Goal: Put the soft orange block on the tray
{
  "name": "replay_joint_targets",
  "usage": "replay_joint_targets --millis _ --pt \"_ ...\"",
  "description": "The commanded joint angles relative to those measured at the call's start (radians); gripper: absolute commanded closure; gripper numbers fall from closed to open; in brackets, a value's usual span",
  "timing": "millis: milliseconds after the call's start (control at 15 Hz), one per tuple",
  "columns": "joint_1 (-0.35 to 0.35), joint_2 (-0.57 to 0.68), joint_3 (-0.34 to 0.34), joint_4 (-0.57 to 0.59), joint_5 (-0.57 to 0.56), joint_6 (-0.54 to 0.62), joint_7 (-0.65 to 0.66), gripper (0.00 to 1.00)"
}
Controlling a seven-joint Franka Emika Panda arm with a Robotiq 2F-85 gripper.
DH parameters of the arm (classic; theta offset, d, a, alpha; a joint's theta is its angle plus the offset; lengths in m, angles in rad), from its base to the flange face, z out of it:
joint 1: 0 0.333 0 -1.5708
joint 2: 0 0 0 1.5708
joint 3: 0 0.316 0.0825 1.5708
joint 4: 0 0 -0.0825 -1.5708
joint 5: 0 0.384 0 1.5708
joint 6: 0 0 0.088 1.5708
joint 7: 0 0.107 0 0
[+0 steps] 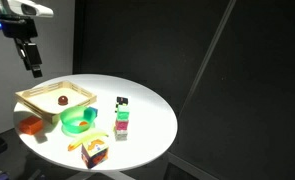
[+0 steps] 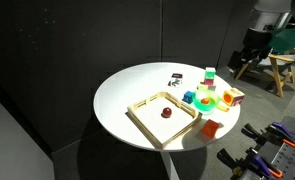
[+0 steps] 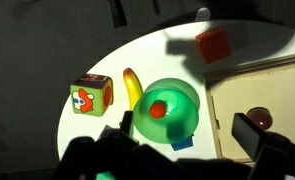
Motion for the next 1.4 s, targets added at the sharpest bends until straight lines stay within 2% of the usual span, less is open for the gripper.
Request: replay_joint_targets --millis 0,600,933,1333 --pt "0.01 0.0 -0.011 0.002 -0.008 -0.003 0.005 0.0" --pt "0.012 -0.003 -0.028 0.006 0.001 -0.008 -0.013 0.0" --pt "0.021 -0.011 -0.1 0.011 0.034 -0.011 -0.082 0.0" --pt "0.061 0.023 -0.202 0.012 0.131 0.005 -0.247 0.0"
